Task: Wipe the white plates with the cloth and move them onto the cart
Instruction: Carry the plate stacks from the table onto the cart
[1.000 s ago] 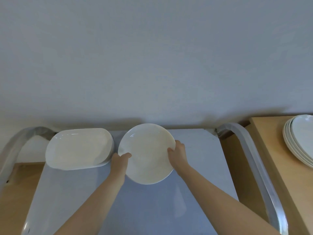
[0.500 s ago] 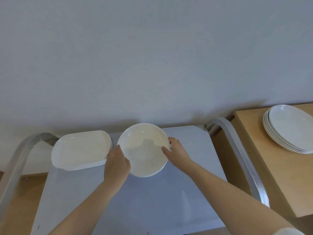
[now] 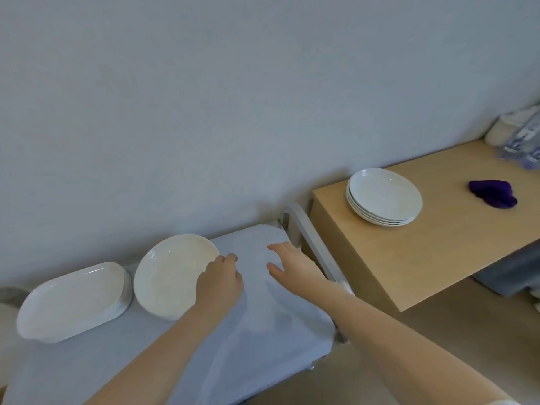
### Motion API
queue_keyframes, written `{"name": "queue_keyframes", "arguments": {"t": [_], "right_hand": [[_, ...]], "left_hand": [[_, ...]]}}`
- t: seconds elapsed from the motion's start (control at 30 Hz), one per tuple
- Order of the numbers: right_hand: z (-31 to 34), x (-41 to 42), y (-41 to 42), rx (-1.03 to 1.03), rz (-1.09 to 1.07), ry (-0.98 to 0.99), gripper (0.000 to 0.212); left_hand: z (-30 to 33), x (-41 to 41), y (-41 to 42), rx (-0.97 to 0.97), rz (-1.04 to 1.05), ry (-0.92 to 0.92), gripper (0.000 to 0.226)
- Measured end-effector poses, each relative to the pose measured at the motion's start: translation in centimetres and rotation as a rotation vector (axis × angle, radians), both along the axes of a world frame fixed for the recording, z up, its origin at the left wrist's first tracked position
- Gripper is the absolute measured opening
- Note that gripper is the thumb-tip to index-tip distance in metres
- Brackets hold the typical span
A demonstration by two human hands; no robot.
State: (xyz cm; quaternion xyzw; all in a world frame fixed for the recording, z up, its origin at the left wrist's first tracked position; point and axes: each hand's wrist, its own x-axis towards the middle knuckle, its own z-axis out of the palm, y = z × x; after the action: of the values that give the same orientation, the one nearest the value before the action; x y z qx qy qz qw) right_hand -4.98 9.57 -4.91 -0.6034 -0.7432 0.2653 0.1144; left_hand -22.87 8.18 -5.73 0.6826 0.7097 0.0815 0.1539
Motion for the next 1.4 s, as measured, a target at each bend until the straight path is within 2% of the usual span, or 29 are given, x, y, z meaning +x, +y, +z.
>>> {"name": "queue_keyframes", "arguments": {"t": [0.23, 0.43, 0.6, 0.83, 1.03, 1.27, 1.4], "right_hand": [[2.1, 12.8, -3.0, 0.110, -0.121, 0.064, 0.049], [2.3, 22.6, -4.8, 0.115, -0.183, 0.026, 0.046], [2.1, 28.0, -4.9, 0.102, -0.221, -0.014, 0.046], [1.8, 31.5, -0.6, 0.084, -0.252, -0.064, 0.043], [2.0, 33.0, 5.3, 0.059, -0.297, -0.179, 0.044], [1.9, 33.9, 11.7, -0.033, -0.281, -0.338, 0.043], [0.9, 34.6, 14.6, -0.020, -0.273, -0.401, 0.047]], "left_hand": [[3.0, 14.5, -0.8, 0.154, -0.153, -0.037, 0.033], [3.8, 24.8, -1.9, 0.158, -0.229, -0.026, 0.025], [3.9, 30.5, -1.4, 0.106, -0.247, -0.015, 0.032], [3.9, 33.4, 3.7, 0.028, -0.262, 0.042, 0.027], [3.3, 33.8, 10.3, 0.019, -0.246, 0.078, 0.005], [1.5, 33.6, 15.8, -0.074, -0.137, 0.047, 0.029], [0.1, 33.9, 17.6, -0.150, -0.045, -0.003, 0.030]]}}
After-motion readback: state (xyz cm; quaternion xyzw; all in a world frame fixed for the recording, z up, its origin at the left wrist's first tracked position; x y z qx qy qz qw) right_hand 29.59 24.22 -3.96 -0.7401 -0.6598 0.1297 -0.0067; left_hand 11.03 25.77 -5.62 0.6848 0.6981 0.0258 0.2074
